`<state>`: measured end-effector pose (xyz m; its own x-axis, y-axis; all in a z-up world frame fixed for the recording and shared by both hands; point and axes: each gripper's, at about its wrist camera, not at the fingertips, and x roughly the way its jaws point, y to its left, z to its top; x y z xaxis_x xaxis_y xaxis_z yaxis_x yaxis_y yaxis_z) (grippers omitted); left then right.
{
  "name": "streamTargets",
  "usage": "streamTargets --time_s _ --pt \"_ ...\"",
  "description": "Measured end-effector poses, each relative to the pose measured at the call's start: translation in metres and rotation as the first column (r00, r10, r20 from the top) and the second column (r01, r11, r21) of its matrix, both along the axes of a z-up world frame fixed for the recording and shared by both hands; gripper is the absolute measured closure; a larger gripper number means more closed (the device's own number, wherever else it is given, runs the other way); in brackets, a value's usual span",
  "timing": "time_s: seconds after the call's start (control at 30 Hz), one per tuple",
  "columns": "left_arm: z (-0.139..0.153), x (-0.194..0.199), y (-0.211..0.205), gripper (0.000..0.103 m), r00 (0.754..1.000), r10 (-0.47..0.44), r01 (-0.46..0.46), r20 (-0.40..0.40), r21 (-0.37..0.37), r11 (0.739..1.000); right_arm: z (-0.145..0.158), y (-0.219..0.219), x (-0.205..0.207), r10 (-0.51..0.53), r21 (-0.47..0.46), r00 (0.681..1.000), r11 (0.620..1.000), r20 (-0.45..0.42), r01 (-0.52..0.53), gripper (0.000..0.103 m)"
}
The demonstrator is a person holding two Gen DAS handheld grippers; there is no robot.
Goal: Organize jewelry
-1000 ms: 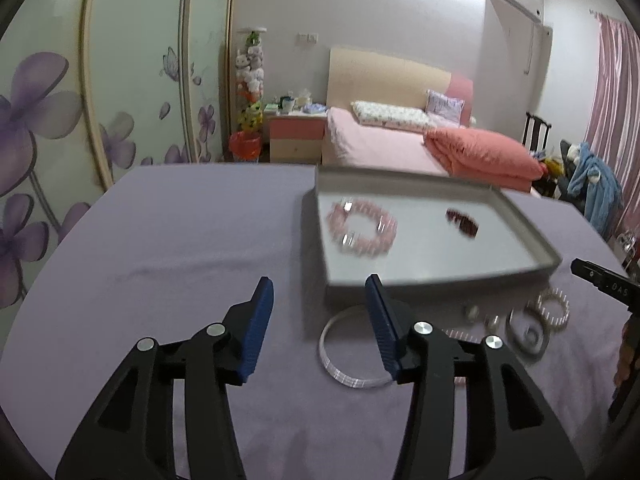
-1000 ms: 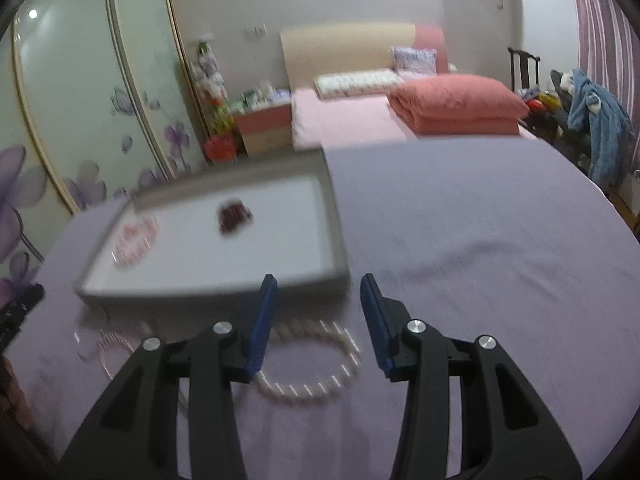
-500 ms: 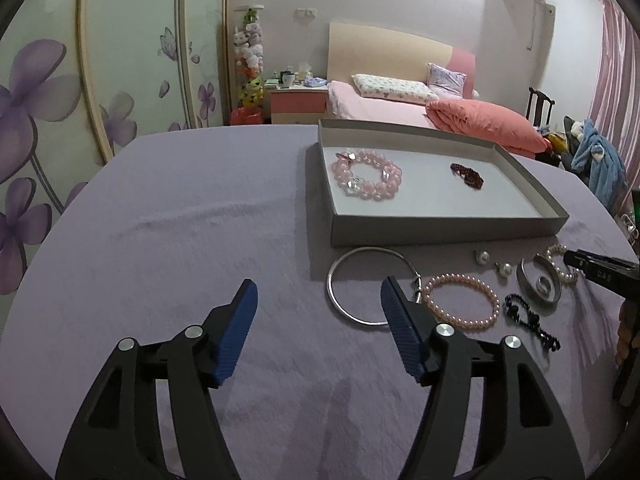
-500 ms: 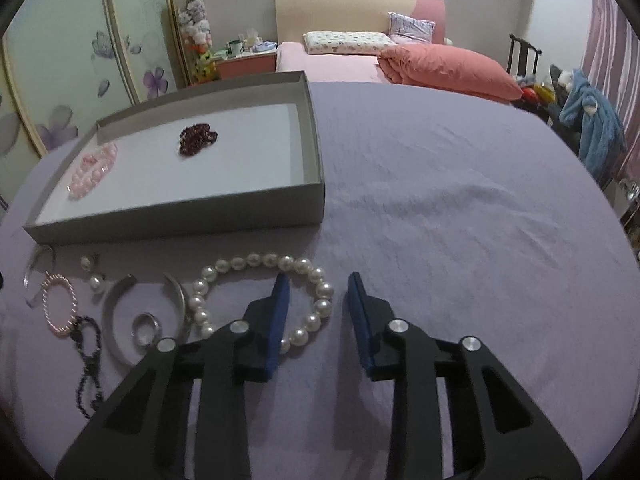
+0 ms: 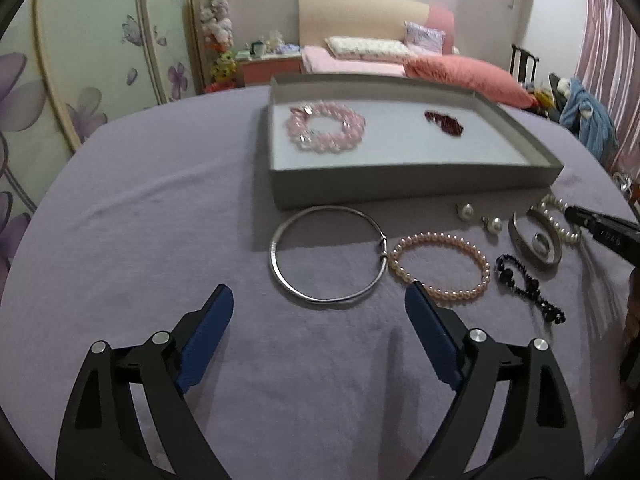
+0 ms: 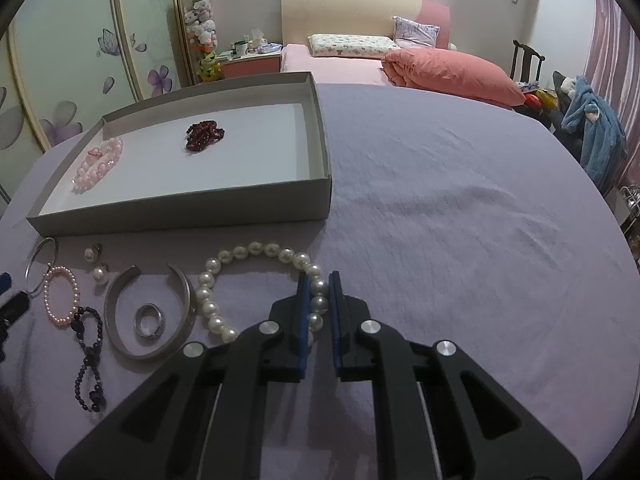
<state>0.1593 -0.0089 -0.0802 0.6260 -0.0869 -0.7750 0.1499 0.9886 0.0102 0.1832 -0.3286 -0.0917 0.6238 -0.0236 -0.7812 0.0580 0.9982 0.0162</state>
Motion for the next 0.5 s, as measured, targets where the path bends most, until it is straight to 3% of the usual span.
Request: streamTargets --time_s 0.27,0.4,0.5 --pt "-0.006 0.021 -0.003 0.016 0.999 0.042 -0.041 -0.034 0.027 0.999 0.001 -0.004 0.001 0.0 0.02 1.0 1.0 0.0 0.0 0.093" --pt "-0.004 0.024 -0.003 0.033 0.999 0.042 -0.042 -0.02 0.024 0.999 0.001 -0.006 0.0 -0.001 0.027 1.0 1.0 0.0 0.001 0.093" --pt "-0.003 0.017 0.0 0.033 0.999 0.037 -0.037 -0.018 0.029 0.999 0.001 -0.006 0.0 0.002 0.026 1.0 1.0 0.0 -0.002 0.093"
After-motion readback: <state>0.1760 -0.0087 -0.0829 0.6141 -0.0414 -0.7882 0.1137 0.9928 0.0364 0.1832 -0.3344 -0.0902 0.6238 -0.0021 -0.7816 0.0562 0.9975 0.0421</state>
